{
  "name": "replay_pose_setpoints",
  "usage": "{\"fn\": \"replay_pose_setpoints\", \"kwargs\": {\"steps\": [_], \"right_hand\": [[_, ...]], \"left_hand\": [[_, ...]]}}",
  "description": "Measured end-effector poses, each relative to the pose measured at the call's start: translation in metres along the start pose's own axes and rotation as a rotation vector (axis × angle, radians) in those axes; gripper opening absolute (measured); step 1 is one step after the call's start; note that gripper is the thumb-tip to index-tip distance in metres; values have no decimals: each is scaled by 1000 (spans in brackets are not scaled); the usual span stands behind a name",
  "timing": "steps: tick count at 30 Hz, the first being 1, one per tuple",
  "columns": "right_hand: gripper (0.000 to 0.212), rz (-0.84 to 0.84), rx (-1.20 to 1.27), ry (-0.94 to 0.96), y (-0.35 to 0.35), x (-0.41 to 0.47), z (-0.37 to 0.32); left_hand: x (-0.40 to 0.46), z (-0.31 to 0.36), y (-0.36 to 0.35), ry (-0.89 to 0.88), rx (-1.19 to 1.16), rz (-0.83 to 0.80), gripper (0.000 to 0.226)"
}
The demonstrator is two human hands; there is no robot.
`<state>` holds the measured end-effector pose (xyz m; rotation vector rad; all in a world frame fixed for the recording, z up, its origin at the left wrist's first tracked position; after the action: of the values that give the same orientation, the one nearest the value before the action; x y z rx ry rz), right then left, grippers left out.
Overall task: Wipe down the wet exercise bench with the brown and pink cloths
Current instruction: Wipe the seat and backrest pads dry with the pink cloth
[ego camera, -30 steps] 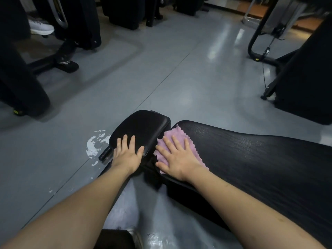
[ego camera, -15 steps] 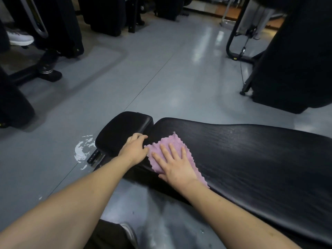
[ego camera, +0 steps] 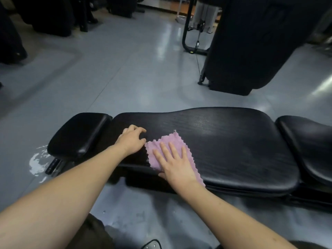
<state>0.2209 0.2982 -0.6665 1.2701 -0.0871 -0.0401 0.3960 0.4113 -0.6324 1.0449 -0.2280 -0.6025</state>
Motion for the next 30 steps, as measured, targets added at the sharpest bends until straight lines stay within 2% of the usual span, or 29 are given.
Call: {"fn": "replay_pose_setpoints", "kwargs": {"steps": [4, 8, 11, 20, 30], "right_hand": [[95, 20, 1, -22, -2, -35, 27], [96, 69, -15, -6, -3, -70, 56], [96, 89, -43, 12, -1, -92, 77], [107, 71, -76, 81, 4, -141, 145], [91, 75, -93, 112, 12, -172, 198]], "left_hand": [[-5, 36, -18, -56, 49, -55, 45], [-7, 59, -25, -54, 72, -3, 44], [-12, 74, -30, -63, 80, -21, 44], [-20, 93, -38, -63, 189, -98, 57], [-12, 94, -35, -59, 212, -125, 53]]}}
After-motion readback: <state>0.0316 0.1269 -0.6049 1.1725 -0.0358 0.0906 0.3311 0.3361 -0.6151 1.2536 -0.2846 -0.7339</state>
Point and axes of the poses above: each hand's wrist, its own x-axis towards the middle knuckle, its own y-axis out of the back of the hand, z = x × y, the point moved 2 cm from there along x, towards the middle knuckle, and after that the axes turned 6 degrees about z, right-handed, at the moved point
